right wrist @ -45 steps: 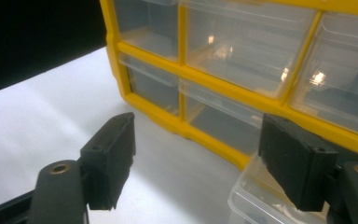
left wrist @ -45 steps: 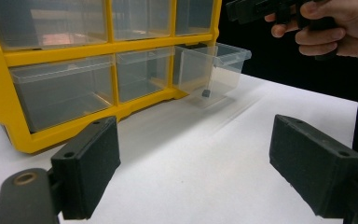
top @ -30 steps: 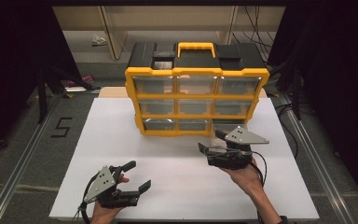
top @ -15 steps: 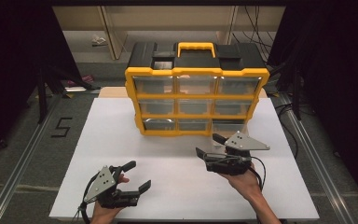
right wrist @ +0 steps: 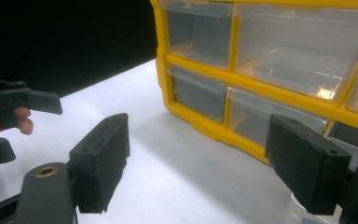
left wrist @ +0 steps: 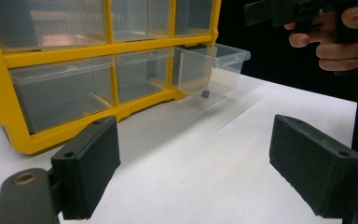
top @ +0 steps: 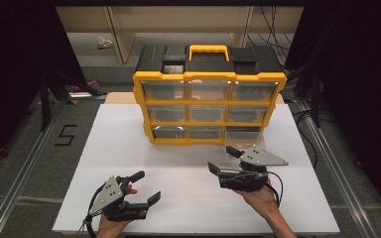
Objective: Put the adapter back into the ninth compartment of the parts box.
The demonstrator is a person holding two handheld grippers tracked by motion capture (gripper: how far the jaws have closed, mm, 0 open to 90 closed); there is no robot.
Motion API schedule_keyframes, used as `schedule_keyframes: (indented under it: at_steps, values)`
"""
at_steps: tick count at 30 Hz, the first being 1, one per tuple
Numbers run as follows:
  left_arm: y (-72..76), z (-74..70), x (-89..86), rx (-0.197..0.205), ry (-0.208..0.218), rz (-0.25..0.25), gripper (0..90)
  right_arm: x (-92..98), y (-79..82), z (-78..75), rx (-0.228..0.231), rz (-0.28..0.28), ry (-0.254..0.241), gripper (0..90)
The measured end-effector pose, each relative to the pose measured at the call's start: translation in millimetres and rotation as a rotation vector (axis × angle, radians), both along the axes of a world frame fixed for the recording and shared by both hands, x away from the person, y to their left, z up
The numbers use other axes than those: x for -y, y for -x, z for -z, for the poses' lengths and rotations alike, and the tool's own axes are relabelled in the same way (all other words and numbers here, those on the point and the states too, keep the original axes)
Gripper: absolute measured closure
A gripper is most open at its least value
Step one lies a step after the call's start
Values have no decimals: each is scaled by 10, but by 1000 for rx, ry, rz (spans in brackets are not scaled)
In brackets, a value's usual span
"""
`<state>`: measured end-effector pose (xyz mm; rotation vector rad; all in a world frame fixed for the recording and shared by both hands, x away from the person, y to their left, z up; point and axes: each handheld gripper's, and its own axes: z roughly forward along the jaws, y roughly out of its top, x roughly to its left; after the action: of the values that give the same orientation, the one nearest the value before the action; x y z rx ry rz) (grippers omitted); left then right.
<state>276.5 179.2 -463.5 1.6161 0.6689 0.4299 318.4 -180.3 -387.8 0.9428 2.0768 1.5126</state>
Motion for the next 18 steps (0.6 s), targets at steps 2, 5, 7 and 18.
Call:
schedule_keyframes:
  at_steps: [2,5,7,18]
  values:
    - [0,0,1,0,-1,0,155,8,11,11,3,-1,-1,224]
    - [0,0,1,0,0,1,155,19,24,24,3,-1,-4,218]
    - [0,0,1,0,-1,1,156,25,31,39,6,-3,-5,204]
    - [1,2,8,-2,0,7,155,62,68,102,10,-1,-21,156]
